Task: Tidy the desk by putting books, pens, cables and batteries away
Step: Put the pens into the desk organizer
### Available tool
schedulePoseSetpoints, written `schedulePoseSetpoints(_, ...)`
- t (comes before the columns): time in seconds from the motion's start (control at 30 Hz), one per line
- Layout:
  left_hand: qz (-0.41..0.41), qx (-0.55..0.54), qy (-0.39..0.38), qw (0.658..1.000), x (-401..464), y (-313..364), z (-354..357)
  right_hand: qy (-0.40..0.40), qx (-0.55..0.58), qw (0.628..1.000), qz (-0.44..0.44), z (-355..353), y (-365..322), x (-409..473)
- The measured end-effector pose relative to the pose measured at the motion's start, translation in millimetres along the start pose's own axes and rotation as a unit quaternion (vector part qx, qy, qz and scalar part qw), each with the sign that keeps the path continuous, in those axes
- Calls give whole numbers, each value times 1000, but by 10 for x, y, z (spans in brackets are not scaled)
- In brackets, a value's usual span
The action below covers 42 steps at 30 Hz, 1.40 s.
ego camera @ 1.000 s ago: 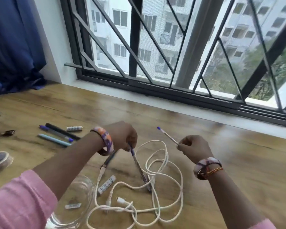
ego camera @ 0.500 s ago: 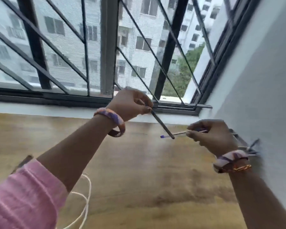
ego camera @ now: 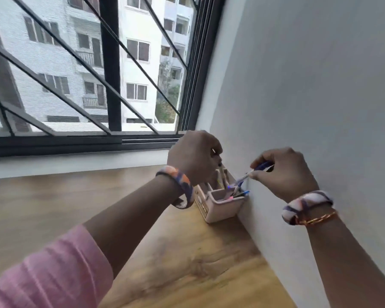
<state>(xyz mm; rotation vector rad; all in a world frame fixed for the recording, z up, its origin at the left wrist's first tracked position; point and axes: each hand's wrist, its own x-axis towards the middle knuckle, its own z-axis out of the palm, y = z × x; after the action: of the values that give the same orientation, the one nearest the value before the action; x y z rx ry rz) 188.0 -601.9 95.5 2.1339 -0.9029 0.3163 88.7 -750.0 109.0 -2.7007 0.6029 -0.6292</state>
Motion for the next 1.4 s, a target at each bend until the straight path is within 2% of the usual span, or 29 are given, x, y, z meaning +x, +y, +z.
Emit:
schedulePoseSetpoints(0.17, -20, 70, -58, 996, 47, -13, 379, -51, -20, 998, 13, 250, 106, 57)
schedulePoseSetpoints(0.23, -58, 36, -107, 992, 66, -121, 496, -51, -22, 998, 12, 317, 108, 59)
schedulePoseSetpoints(0.27, -96, -32, -145, 984, 55, -167, 521, -45, -19, 999, 11, 341, 116, 53)
schedulePoseSetpoints(0.3, -148, -134, -183, 963, 30, -264, 576, -39, -15, 999, 11, 359, 129, 39)
schedulePoseSetpoints(0.33, -188, -249, -214, 926, -12, -341, 612, -33, -11, 999, 11, 380, 146, 19)
schedulePoseSetpoints(0.4, -246, -373, -243, 861, -134, -453, 740, -19, -5, 1000, 14, 424, 185, -40)
schedulePoseSetpoints(0.5, -318, -423, -219, 820, -233, -425, 873, 14, 2, 1000, 14, 474, 240, -141)
schedulePoseSetpoints(0.6, -368, -425, -202, 802, -214, -433, 951, 42, 7, 999, -8, 484, 253, -226)
schedulePoseSetpoints(0.7, -384, -451, -212, 778, -197, -518, 943, 57, 1, 998, -14, 446, 179, -327)
schedulePoseSetpoints(0.8, -378, -378, -229, 813, -253, -616, 861, 46, -7, 999, -10, 414, 52, -438)
schedulePoseSetpoints(0.93, -299, -271, -282, 871, -458, -780, 541, 18, -14, 999, -27, 441, -235, -592)
schedulePoseSetpoints(1.07, -227, -238, -308, 893, -820, -1031, -95, -42, 17, 996, -76, 616, -666, -760)
schedulePoseSetpoints(1.17, -204, -169, -330, 906, -1186, -1301, -730, -76, 52, 989, -118, 887, -1212, -909)
schedulePoseSetpoints(1.23, -212, -132, -315, 915, -1453, -1501, -1166, -101, 75, 982, -144, 1068, -1649, -1035)
schedulePoseSetpoints(1.4, -275, -47, -220, 935, -2310, -2040, -2390, -177, 139, 943, -244, 1567, -2917, -1433)
